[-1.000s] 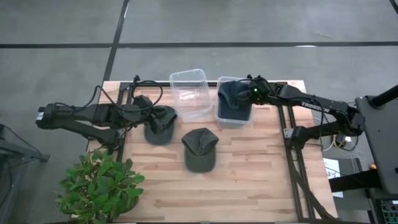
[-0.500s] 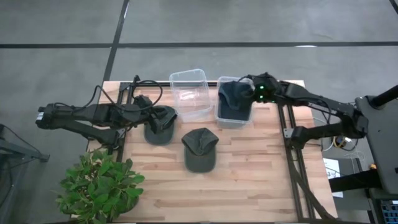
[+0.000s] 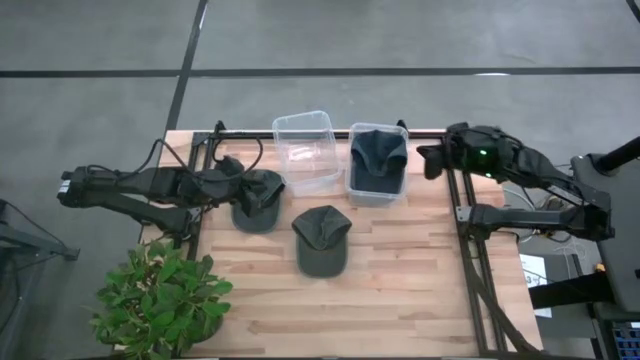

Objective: Pick & Place hat
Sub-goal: Put the top gray cap into the left transparent bin

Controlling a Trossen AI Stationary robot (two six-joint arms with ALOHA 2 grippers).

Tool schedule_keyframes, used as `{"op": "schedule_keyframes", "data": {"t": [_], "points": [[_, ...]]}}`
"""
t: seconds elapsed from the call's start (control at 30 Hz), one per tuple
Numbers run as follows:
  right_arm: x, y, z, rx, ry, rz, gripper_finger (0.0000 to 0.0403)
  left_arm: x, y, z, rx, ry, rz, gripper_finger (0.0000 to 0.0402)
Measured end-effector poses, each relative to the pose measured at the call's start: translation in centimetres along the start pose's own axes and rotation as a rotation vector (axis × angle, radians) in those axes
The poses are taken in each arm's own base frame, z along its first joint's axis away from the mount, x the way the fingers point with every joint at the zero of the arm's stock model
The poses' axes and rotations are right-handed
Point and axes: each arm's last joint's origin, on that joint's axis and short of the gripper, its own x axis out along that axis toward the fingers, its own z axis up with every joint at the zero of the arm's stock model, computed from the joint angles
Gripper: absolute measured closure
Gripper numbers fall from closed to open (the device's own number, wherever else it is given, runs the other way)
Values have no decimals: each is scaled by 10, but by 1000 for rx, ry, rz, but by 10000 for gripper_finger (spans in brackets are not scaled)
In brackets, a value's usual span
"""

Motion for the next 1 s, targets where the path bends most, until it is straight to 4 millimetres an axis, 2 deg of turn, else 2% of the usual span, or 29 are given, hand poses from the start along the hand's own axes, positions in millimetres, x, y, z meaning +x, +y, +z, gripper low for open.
{"op": "schedule_keyframes", "data": {"t": [0.2, 0.5, 1.0], "points": [[-21, 1, -4, -12, -30, 95, 360, -3, 17, -15, -188, 118, 190, 301], [-21, 2, -6, -60, -24, 106, 360, -14, 45, -34, -442, 180, 523, 301], [-14, -2, -14, -74, 1, 85, 360, 13, 60, -75, -532, 292, 571, 301]]}}
